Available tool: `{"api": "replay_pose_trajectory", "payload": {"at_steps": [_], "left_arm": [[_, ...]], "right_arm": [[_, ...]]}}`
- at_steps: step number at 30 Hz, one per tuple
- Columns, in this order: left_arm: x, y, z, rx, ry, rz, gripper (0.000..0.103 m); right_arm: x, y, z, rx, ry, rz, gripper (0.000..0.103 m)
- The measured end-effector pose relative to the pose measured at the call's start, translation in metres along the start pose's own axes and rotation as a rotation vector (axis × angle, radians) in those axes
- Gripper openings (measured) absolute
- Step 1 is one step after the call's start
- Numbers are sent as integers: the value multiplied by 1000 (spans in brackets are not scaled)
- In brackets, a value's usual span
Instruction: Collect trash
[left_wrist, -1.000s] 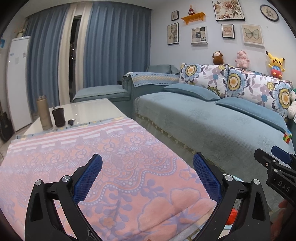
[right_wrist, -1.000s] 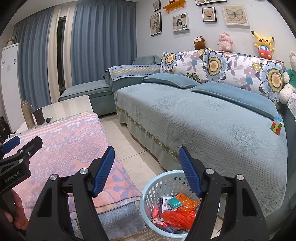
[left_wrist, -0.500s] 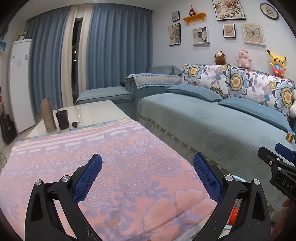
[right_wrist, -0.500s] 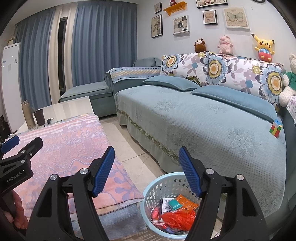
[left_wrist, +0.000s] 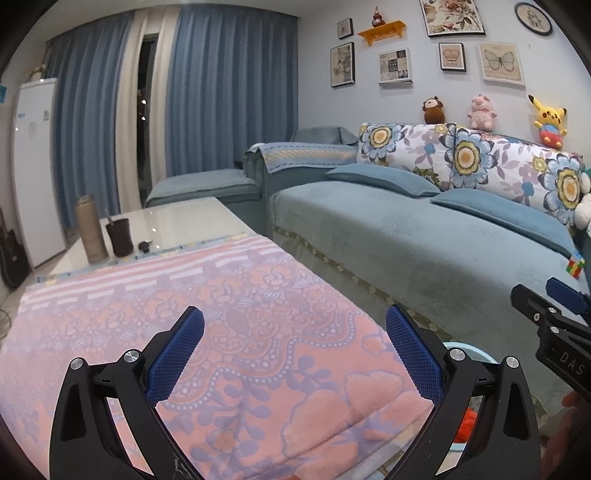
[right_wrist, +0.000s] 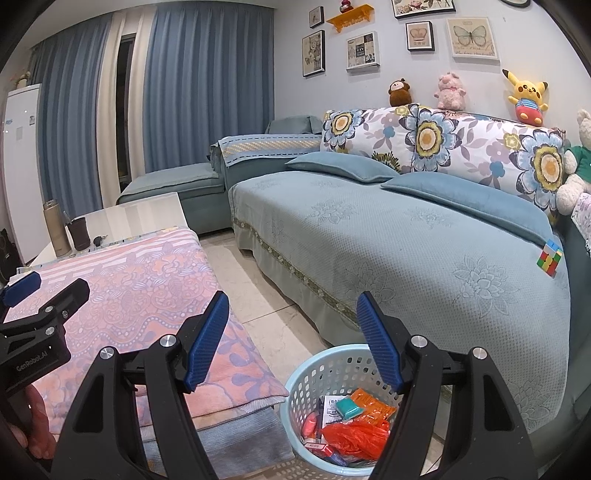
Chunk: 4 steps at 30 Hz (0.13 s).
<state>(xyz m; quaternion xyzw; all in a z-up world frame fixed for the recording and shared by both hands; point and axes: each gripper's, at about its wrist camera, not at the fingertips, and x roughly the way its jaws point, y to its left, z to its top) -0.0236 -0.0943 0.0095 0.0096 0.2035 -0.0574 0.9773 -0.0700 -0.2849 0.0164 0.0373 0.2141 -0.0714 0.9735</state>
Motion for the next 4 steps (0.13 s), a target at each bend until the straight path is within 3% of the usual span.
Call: {"api": "replay_pose_trajectory", "payload": {"at_steps": [4], "left_arm": [[0,2,0,-4,-7,5,95]], "right_arm": [[-1,1,1,-3,-3,-5,68]]}}
